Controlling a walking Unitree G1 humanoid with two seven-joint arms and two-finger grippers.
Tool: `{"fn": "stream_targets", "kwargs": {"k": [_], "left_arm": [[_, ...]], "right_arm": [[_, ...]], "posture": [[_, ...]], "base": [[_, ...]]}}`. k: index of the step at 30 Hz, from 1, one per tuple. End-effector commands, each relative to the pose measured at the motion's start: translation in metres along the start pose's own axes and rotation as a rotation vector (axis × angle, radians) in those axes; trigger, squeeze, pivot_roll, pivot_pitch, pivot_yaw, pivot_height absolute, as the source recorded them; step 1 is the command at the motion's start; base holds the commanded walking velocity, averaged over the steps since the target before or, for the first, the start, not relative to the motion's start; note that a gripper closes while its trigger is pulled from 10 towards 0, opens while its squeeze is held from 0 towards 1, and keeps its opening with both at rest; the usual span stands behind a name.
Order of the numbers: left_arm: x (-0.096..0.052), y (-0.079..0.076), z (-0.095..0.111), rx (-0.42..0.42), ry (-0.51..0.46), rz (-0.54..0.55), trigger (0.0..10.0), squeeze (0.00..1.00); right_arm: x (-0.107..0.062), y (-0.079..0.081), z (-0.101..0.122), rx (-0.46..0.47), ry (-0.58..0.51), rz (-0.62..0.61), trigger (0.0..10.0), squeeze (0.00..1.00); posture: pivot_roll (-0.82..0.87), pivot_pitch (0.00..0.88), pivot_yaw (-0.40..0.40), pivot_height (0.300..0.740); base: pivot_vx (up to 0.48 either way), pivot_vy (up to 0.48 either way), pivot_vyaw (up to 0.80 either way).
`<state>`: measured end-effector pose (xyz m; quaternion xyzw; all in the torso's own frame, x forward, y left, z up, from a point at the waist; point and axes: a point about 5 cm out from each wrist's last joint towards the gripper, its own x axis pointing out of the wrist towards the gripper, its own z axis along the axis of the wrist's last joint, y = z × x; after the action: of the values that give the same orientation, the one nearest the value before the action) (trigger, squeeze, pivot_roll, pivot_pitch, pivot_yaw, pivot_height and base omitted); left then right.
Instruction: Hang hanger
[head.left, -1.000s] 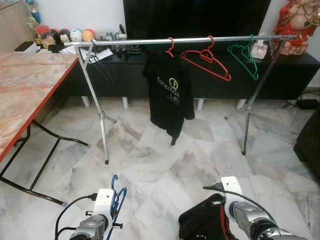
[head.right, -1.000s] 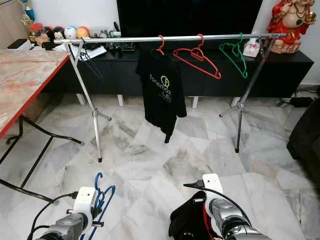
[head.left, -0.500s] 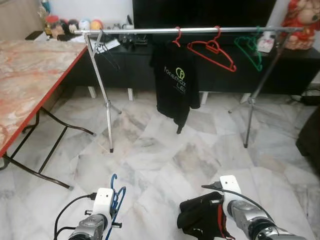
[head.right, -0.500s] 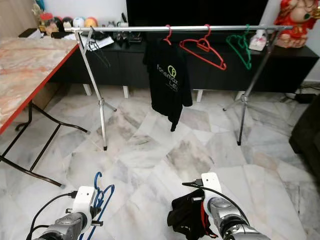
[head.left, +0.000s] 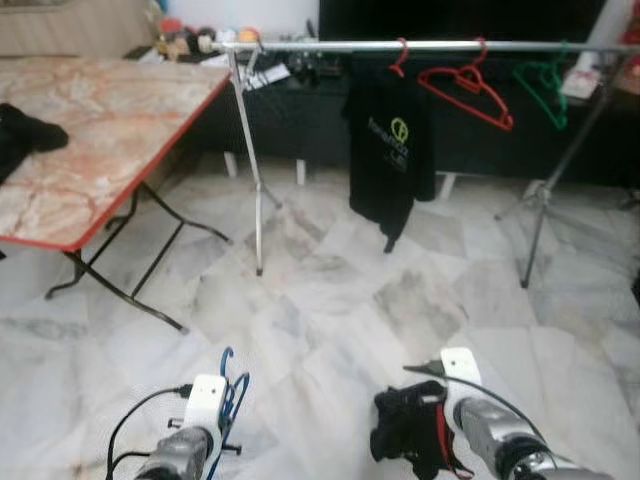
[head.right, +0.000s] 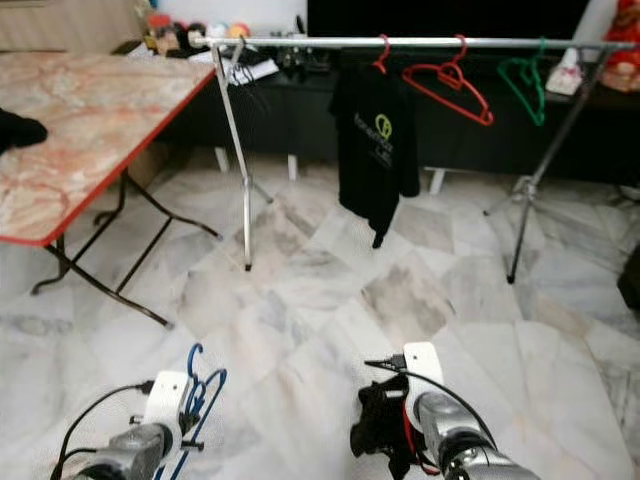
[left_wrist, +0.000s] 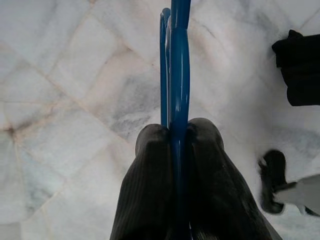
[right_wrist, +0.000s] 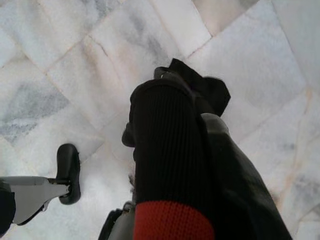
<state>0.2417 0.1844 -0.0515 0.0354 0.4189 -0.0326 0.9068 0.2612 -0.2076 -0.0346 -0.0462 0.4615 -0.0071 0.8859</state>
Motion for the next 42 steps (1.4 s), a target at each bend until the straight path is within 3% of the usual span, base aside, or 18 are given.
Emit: {"fn": "stream_targets", "kwargs": {"k": [1,10,31,34,37,42], "left_arm": [[0.000,-0.003,-0.003,-0.005,0.015,-0.008,10.0,0.00],[0.000,-0.003,-0.003,0.001,0.020,-0.006,10.0,0.00],[0.001,-0.002,-0.001,0.013,0.024,0.026,10.0,0.00],[0.001,-0.001,0.002,0.011,0.000,0.045,10.0,0.00],[0.000,-0.001,0.006,-0.071,-0.081,0.088,10.0,0.00],[-0.001,-0.001,0.013,-0.114,-0.169,0.085,10.0,0.00]], "right_arm": [[-0.001,-0.005,0.000,0.017,-0.006,-0.015,10.0,0.00],[-0.001,-0.005,0.001,0.019,-0.009,-0.021,10.0,0.00],[-0.001,-0.007,0.004,0.020,-0.028,-0.021,10.0,0.00],[-0.001,-0.007,0.006,0.032,-0.055,-0.028,10.0,0.00],[-0.002,-0.009,0.012,0.107,-0.161,-0.069,10.0,0.00],[-0.004,-0.011,0.020,0.145,-0.267,-0.103,10.0,0.00]], "posture": [[-0.12,0.000,0.017,0.740],[-0.13,0.000,0.018,0.740],[-0.12,0.000,0.012,0.740],[-0.13,0.000,0.015,0.740],[-0.12,0.000,0.012,0.740],[-0.12,0.000,0.018,0.740]], "base": [[-0.319,0.000,0.00],[-0.318,0.000,0.00],[0.000,0.000,0.00],[0.000,0.000,0.00],[0.000,0.000,0.00],[0.000,0.000,0.00]]}}
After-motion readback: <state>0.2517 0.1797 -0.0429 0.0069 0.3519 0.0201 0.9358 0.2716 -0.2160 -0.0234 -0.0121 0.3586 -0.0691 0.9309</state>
